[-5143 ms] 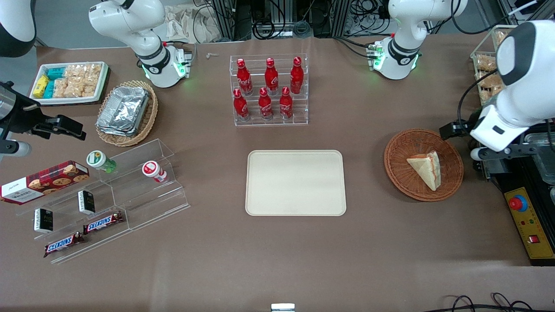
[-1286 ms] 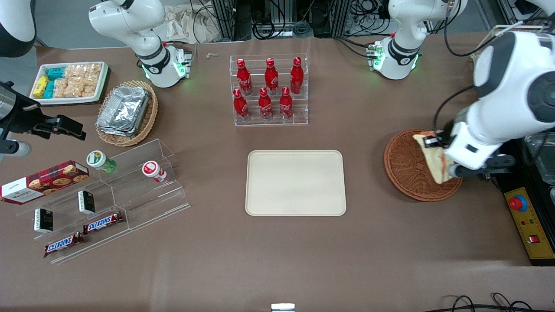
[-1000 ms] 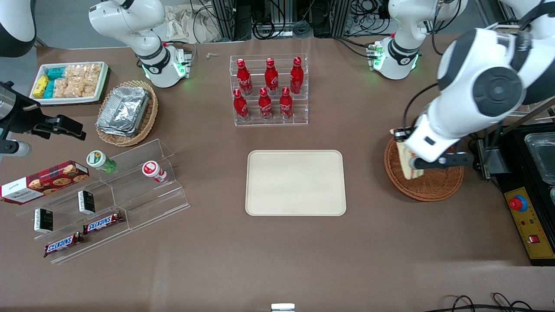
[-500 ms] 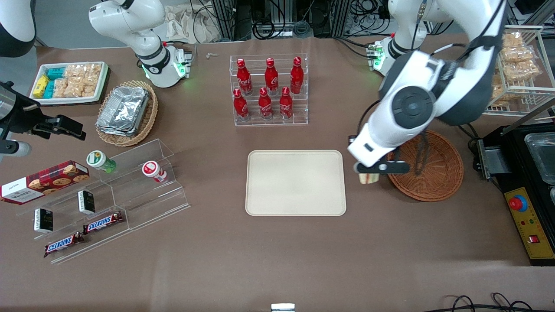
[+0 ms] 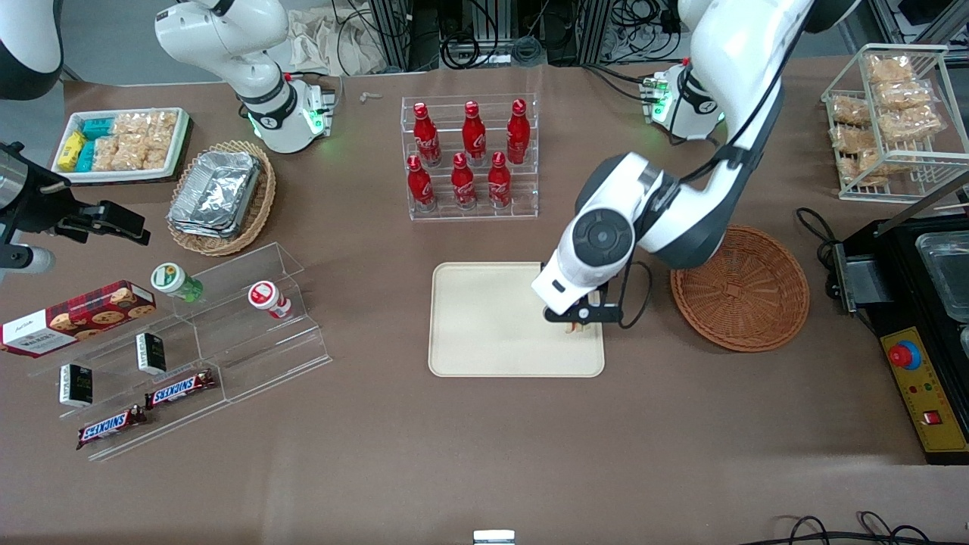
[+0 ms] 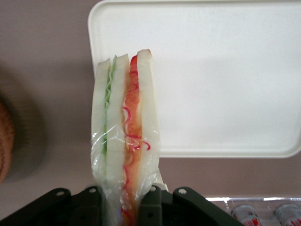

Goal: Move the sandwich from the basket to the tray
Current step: 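Carry the sandwich over the cream tray with the left gripper, then lower the sandwich onto the tray and open the left gripper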

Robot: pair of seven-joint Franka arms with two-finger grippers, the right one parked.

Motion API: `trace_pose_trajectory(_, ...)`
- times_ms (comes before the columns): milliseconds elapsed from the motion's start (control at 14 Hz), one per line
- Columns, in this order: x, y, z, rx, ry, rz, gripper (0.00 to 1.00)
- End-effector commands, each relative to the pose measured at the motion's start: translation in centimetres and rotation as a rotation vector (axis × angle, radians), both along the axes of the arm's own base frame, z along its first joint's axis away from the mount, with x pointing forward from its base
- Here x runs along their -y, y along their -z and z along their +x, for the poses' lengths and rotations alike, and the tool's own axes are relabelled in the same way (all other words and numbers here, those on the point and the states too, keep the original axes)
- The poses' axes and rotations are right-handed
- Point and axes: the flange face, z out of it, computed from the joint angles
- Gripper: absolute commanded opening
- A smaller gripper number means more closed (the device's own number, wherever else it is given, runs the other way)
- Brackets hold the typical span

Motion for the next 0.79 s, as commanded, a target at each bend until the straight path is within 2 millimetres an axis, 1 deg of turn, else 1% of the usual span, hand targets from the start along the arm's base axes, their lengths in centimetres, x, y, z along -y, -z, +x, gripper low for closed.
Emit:
trace_pose_trajectory(0,-0.1,1.9,1.0,0.011,-0.003,0.028,0.00)
trace_pose_trajectory(143,0.1,4.4,0.9,0.005,0.019,0.067,0.00)
trace_pose_trajectory(571,0.1,9.4,1.1,-0.019,0.018,0.067,0.00)
trace_pose_trajectory(643,0.1,10.0,1.1,-0.021,0.021,0.071,0.02)
trace_pose_trajectory(714,0.1,10.4,1.1,-0.013,0.032,0.086,0.12)
